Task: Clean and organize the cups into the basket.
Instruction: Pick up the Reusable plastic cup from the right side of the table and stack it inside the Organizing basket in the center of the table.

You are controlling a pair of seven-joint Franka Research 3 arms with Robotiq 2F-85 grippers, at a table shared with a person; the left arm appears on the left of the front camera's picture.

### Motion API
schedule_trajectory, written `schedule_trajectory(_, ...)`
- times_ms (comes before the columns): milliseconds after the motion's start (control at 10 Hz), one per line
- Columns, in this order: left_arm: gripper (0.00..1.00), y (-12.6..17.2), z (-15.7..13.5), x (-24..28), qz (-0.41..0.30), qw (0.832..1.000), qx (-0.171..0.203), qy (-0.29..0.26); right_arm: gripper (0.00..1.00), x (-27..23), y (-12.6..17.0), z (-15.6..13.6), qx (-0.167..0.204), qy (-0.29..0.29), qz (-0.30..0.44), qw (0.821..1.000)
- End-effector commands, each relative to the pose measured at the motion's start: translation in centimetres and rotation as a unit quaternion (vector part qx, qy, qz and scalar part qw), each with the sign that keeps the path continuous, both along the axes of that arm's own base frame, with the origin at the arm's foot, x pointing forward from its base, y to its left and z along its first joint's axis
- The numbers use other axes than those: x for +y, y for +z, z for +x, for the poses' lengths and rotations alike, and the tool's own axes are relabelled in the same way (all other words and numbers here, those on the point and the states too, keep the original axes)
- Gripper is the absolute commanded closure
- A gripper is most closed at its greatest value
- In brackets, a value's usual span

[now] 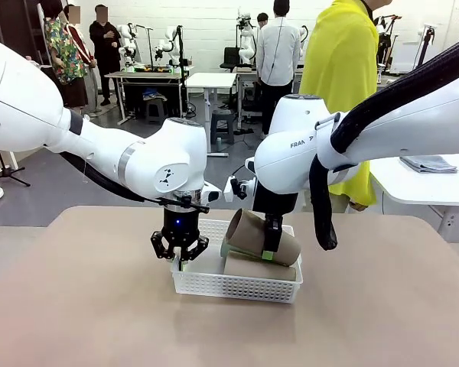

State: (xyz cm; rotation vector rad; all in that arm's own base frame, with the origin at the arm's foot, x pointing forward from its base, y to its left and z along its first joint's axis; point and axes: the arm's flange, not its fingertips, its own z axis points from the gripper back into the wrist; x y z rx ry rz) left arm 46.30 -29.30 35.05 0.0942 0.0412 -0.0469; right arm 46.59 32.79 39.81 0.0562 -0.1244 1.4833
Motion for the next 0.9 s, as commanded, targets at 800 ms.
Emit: schedule_trajectory(800,0.97,0.1,0.0,0.1,0.003,1.000,-0.004,-0.008,0.00,-11.9,6.9,-4.2,-0.047,-0.047,0.155,0.986)
